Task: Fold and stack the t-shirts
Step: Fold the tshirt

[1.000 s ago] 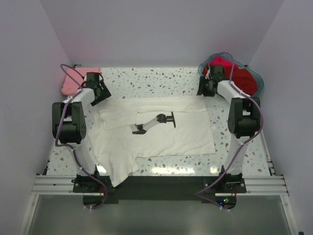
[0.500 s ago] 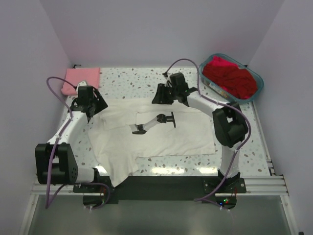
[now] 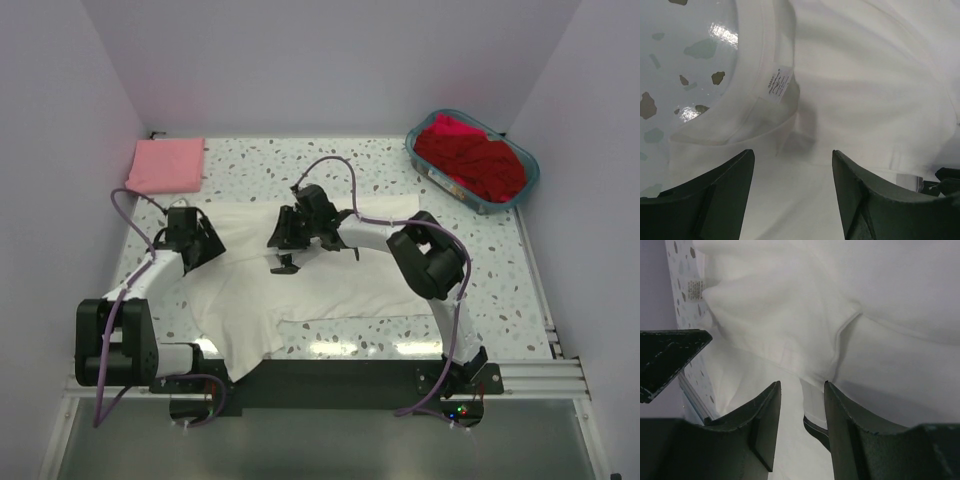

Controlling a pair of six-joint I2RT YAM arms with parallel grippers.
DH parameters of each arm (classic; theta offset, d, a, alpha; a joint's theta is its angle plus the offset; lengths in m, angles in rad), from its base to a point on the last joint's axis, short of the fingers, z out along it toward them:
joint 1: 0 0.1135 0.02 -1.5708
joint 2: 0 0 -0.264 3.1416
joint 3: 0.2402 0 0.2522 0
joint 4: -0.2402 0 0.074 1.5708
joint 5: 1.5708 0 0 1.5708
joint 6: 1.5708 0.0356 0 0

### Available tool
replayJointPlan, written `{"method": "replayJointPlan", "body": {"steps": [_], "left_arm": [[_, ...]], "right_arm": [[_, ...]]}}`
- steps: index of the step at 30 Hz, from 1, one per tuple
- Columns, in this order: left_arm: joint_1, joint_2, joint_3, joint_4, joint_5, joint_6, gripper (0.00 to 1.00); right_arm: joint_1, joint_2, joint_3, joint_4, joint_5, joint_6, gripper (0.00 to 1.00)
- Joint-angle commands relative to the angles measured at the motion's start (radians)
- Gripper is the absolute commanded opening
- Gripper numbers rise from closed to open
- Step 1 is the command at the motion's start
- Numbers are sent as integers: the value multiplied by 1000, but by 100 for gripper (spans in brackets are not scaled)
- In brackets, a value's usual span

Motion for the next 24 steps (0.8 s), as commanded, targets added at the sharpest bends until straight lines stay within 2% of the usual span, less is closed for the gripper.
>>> {"method": "replayJointPlan", "body": {"steps": [1,8,19,22,24], "left_arm": [[-3,8,7,86,33,-7,68],[-3,48,14,80,49,-23,68],[-5,83,31,72,59,-26,67],[-5,83,33,70,56,-26,66],[-5,83,34,66,57,-26,65]], "right_arm": [[5,-1,13,69,76,63,43],[13,4,1,23,122,74,42],[18,53,32,34,68,87,40],[19,56,38,33,58,83,37],[21,53,41,34,53,77,31]]}}
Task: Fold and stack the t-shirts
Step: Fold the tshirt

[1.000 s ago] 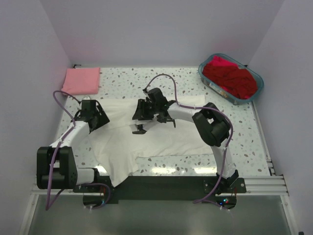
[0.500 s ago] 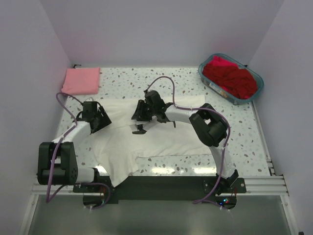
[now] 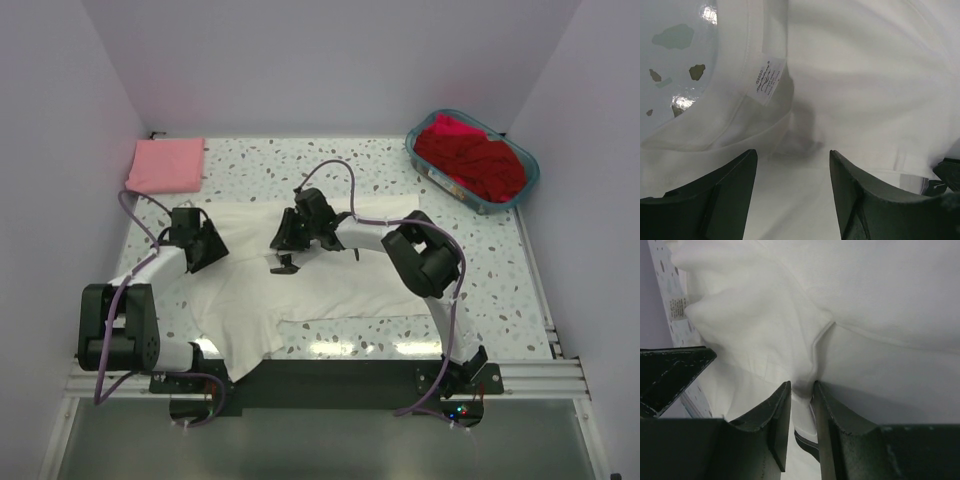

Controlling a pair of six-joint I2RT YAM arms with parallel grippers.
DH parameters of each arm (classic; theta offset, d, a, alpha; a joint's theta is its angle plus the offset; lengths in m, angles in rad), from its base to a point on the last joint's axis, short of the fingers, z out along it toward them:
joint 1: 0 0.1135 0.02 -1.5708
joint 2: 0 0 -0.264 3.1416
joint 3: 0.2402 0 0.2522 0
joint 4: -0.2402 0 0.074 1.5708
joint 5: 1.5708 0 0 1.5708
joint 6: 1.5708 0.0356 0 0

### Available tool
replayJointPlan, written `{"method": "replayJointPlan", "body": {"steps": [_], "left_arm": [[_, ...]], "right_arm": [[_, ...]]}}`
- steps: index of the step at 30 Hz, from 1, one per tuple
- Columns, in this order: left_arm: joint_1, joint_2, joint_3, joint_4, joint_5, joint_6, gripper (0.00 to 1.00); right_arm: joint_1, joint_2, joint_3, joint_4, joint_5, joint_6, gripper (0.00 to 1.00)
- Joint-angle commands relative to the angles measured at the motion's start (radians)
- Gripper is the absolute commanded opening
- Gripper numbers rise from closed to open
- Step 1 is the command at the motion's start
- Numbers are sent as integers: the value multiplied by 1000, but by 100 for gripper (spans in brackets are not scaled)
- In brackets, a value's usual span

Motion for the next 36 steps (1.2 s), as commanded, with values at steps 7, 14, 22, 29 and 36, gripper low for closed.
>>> {"method": "replayJointPlan", "body": {"steps": [7,14,22,29,36], "left_arm": [[-4,3,41,20,7,-16,57],[-2,14,50,8,4,-14,50],[-4,52,58,17,-18,-8,48],[-4,68,79,-9,-9,-5,28],[-4,25,124,-111,-35,-30,7]], "right_arm": [[10,-27,41,-4,6,-45,12],[10,-46,38,-4,2,-58,1],[10,-50,27,5,-7,-62,0],[10,-59,17,9,-12,-67,0],[8,-75,31,-30,-3,-107,0]]}}
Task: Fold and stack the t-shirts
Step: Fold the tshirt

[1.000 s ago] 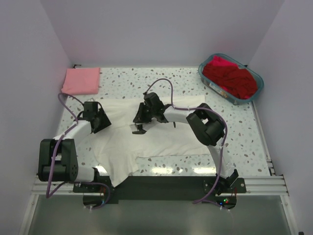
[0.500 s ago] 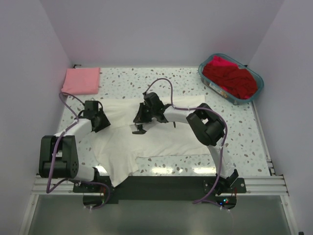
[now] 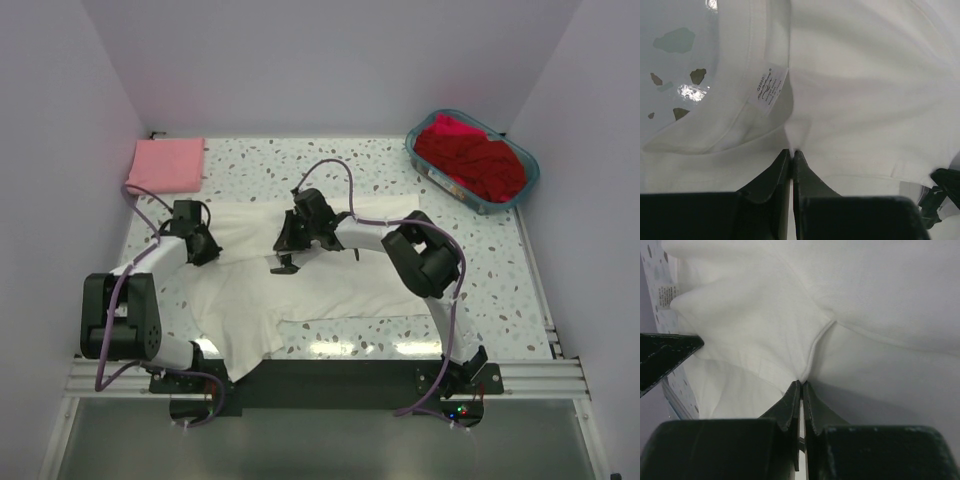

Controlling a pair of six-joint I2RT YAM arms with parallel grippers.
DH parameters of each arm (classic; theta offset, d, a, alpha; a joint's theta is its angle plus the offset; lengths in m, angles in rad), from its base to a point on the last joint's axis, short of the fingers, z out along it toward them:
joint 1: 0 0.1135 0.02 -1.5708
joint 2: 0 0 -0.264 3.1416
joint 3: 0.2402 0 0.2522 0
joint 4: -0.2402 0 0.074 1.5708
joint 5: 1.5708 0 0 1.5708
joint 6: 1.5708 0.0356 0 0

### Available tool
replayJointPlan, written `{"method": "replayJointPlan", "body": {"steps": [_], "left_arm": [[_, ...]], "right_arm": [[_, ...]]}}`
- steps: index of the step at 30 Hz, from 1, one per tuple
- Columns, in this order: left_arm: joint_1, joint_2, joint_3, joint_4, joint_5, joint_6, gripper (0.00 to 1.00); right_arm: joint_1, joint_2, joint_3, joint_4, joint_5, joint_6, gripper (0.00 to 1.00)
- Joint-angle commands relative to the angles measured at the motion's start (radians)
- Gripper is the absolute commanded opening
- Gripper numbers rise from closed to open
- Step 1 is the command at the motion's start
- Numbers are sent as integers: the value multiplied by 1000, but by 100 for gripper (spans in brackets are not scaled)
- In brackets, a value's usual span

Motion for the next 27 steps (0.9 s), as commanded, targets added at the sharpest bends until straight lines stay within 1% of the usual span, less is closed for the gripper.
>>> {"method": "replayJointPlan", "body": {"steps": [1,5,7,14,17,19,27], "left_arm": [[-2,-43,58,-70,-22,-27,7],[-3,-60,69,-106,-20,-30,7],[-3,-69,74,-127,-17,-30,7],[-2,-94,62,-164,26,-50,9],[-2,-97,42,-162,43,-73,10],[-26,-98,19,-155,58,-87,10],[-35,-89,-43,-100,63,-136,11]], "right_arm": [[5,-80,27,-18,-3,-50,0],[6,-95,36,-39,5,-79,0],[5,-100,47,-76,3,-103,0],[5,-89,79,-135,-1,-151,0],[5,-68,93,-165,-12,-163,0],[5,-59,99,-176,-15,-166,0],[5,-23,142,-228,-1,-200,0]]}}
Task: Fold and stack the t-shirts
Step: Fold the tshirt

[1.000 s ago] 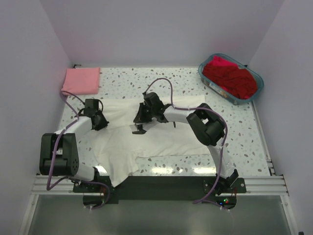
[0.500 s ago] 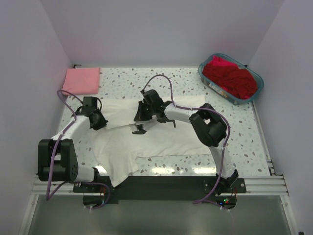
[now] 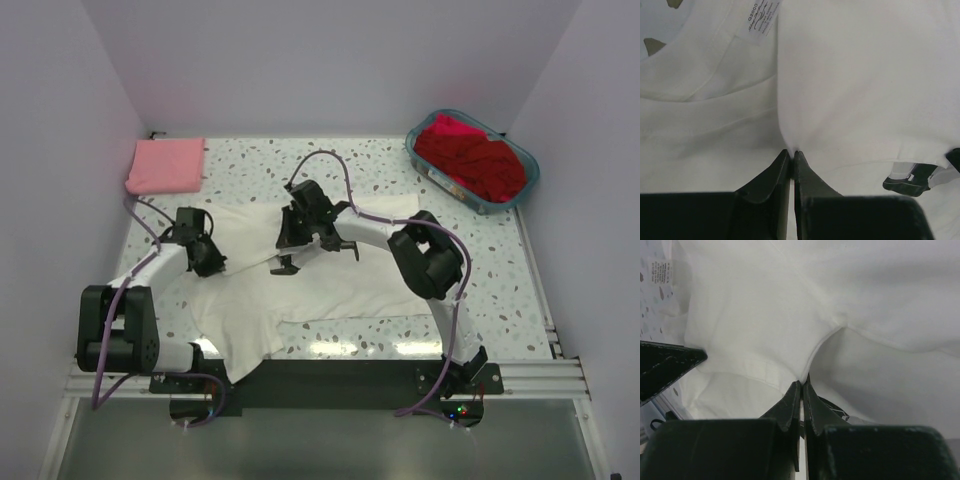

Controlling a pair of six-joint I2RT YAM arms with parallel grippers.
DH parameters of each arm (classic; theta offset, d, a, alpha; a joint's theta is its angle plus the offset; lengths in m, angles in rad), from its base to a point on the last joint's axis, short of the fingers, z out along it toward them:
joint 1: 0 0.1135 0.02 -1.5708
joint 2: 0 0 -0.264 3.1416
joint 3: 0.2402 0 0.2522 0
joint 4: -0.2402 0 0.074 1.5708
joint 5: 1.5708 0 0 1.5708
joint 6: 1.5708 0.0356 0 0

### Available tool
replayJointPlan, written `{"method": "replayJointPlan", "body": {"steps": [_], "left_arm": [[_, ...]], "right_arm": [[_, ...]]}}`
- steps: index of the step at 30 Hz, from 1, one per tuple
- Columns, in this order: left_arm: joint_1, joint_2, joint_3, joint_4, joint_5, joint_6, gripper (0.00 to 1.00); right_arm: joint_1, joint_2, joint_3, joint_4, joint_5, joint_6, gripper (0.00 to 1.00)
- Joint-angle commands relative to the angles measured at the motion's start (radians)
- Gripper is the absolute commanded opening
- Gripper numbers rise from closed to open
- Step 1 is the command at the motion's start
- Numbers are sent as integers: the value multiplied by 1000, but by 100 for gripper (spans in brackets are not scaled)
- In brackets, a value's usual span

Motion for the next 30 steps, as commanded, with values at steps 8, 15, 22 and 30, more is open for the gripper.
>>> {"method": "replayJointPlan", "body": {"steps": [8,15,22,30], "left_arm": [[-8,-13,-31,32,8,-49,12],[-8,-59,-40,28,2,-83,16],[-7,-91,59,-3,-30,-84,42],[-7,-3,230,37,-57,14,56]], "right_arm": [[5,29,66,-62,-3,-65,3],[5,26,63,-72,-12,-79,13],[-32,-51,136,-176,32,-242,36],[-72,-85,163,-323,141,-742,39]]}}
